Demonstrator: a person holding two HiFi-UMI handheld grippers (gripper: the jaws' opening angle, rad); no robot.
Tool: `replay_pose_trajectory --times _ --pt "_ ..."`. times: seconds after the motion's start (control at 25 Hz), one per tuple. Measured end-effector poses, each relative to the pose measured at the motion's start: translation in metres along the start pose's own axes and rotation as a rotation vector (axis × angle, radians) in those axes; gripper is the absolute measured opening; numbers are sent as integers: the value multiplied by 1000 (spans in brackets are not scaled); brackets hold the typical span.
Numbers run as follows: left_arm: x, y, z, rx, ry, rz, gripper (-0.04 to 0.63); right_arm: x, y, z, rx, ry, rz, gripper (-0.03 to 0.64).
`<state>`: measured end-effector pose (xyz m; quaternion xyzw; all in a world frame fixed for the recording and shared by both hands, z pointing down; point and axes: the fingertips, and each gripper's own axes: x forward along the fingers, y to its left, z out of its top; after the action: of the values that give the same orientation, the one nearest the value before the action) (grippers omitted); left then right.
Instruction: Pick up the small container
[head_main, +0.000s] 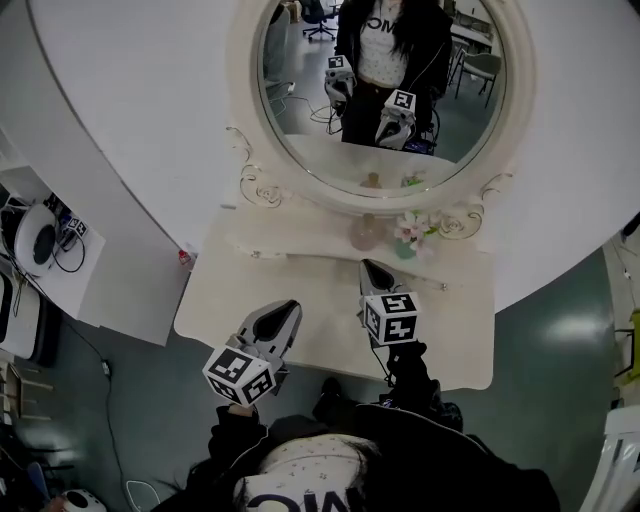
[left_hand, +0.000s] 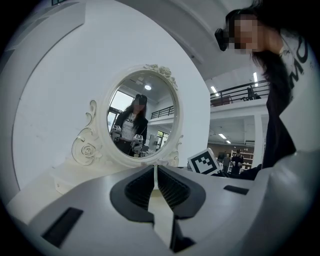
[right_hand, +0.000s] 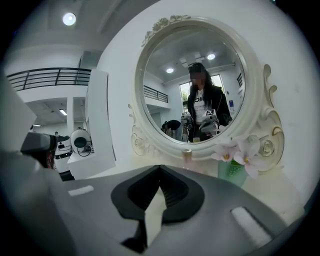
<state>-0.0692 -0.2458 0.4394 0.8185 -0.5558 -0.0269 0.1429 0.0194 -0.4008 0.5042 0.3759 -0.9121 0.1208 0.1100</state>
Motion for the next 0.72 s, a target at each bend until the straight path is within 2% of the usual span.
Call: replay_pose_trajectory --times 0.08,0.16,0.24,0.4,0.72 --pt "9 11 1 2 4 14 1 17 -12 -2 -10 14 -9 13" --pt "16 18 1 -6 7 26 0 30 -19 -6 -26 34 -10 61" --pt "21 21 0 -15 14 30 0 40 -27 -7 -48 43 -25 61" --pt "27 25 -3 -28 34 29 2 56 -40 -5 -74 38 -59 116" --pt "35 32 -5 -46 49 25 2 81 -61 -4 -86 76 -98 149"
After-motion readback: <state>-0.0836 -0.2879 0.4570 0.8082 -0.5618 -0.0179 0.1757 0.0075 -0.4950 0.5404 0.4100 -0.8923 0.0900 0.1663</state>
